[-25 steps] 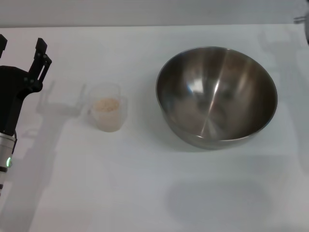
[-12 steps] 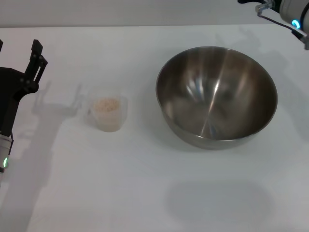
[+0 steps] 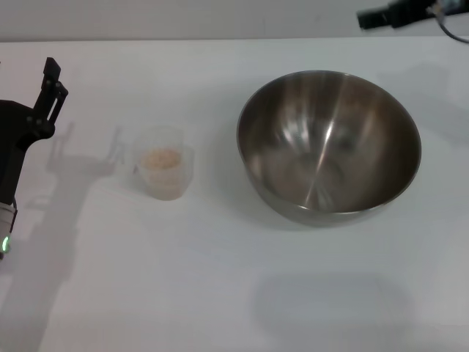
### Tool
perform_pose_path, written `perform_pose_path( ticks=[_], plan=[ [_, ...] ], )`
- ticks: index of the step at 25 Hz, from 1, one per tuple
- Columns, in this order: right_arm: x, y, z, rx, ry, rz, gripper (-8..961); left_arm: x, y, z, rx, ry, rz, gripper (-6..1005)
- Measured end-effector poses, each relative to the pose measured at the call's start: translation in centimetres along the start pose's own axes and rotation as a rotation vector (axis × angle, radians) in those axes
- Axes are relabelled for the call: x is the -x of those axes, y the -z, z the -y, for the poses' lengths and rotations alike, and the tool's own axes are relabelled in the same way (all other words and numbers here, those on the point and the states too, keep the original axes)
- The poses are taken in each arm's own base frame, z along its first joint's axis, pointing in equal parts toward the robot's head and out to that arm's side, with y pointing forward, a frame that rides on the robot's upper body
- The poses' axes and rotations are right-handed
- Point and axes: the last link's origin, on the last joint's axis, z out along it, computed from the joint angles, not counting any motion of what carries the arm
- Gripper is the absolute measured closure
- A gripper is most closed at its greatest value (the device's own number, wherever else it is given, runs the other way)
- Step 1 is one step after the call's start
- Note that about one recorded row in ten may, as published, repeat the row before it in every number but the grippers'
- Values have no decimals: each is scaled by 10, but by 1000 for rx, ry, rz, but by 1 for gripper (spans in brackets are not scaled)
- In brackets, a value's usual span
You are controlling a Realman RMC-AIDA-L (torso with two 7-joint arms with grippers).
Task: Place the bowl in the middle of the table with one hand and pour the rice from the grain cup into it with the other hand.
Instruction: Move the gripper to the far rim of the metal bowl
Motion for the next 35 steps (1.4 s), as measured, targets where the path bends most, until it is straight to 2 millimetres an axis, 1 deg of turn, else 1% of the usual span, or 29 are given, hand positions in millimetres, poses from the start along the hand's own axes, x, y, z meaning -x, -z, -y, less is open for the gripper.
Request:
perform_pose_path(
  ticks=[2, 3, 7, 11, 23, 28, 35],
  plan=[
    [-4, -1, 9, 10, -28, -77, 246, 0, -1, 0, 1, -1, -1, 212],
    [-8, -6, 16, 21, -41, -145, 247, 0, -1, 0, 1, -4, -2, 212],
    [-15, -12, 20, 37, -49, -209, 251, -1, -2, 0, -2, -6, -4, 215],
    [-22, -19, 20, 53, -40, -263, 256, -1, -4, 4, -15, -12, -7, 218],
    [-41, -44, 16, 87, -6, -380, 268, -2, -6, 4, -13, -15, -11, 226],
    [-47, -51, 15, 99, -5, -398, 273, -2, -6, 4, -13, -14, -11, 230],
    [-50, -52, 16, 99, -2, -400, 280, -1, -6, 5, -14, -16, -9, 235]
  ],
)
